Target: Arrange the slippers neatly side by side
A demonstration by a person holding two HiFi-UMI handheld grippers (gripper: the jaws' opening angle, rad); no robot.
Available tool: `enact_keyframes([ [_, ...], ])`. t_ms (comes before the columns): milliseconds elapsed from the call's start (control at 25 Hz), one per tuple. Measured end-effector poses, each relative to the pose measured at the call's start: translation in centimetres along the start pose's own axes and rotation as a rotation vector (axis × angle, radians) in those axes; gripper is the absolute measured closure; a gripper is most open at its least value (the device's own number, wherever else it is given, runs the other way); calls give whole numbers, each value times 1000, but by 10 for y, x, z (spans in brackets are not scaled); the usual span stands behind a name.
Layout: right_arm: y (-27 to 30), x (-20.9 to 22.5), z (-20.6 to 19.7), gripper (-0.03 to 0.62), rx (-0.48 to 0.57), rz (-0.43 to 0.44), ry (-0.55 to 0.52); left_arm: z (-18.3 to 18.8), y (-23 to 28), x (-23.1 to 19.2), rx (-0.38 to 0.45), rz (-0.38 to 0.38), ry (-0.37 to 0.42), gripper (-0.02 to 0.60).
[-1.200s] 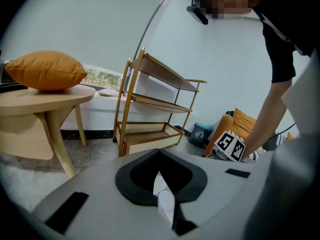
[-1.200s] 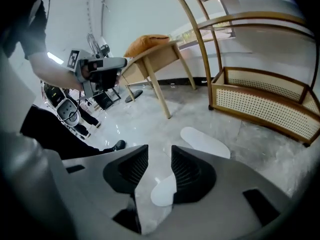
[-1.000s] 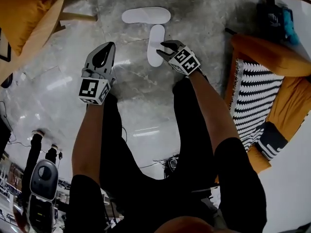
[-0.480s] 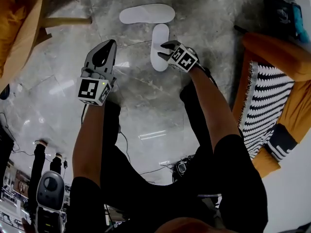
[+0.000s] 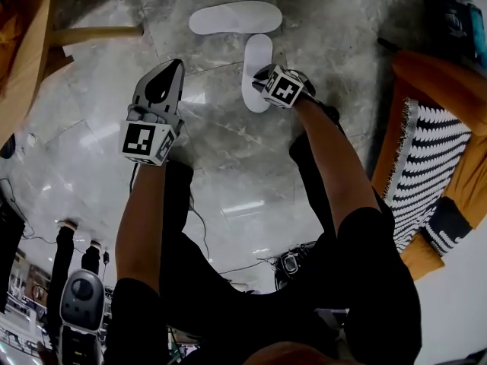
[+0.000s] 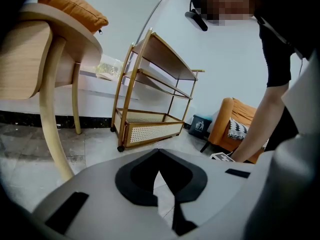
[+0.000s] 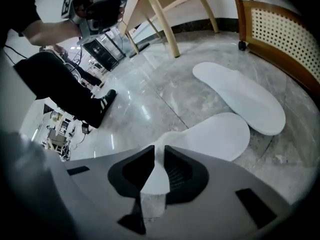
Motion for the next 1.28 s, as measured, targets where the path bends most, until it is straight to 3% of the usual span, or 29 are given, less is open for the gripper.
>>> enact_keyframes([
  [160, -4, -1, 0, 550, -40, -5, -29, -4, -6, -3, -3, 14, -21, 568],
  [280, -12, -12, 2, 556, -71, 3, -140, -1, -13, -1, -2, 25, -28, 568],
  [600, -27, -34, 1, 559, -286, 37, -677, 14, -26, -3, 34, 63, -43, 568],
  [1000, -29, 3, 13, 559, -605, 63, -1305, 11, -25, -16, 51, 105, -59, 568],
  [1120, -26, 16, 19, 559, -651, 65, -1394, 9, -23, -18, 61, 120, -66, 568],
  [1280, -19, 32, 37, 559, -654, 45, -1421, 6, -21, -24, 69, 131, -72, 568],
])
Point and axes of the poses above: the fingertips, and each gripper's own axes: y forward along the fingers, x to its right, z out of its top, the point moved 2 cm from there along -y, backward along the fingers, and after that the axes turned 4 degrees about -x, right-handed, at the moved point
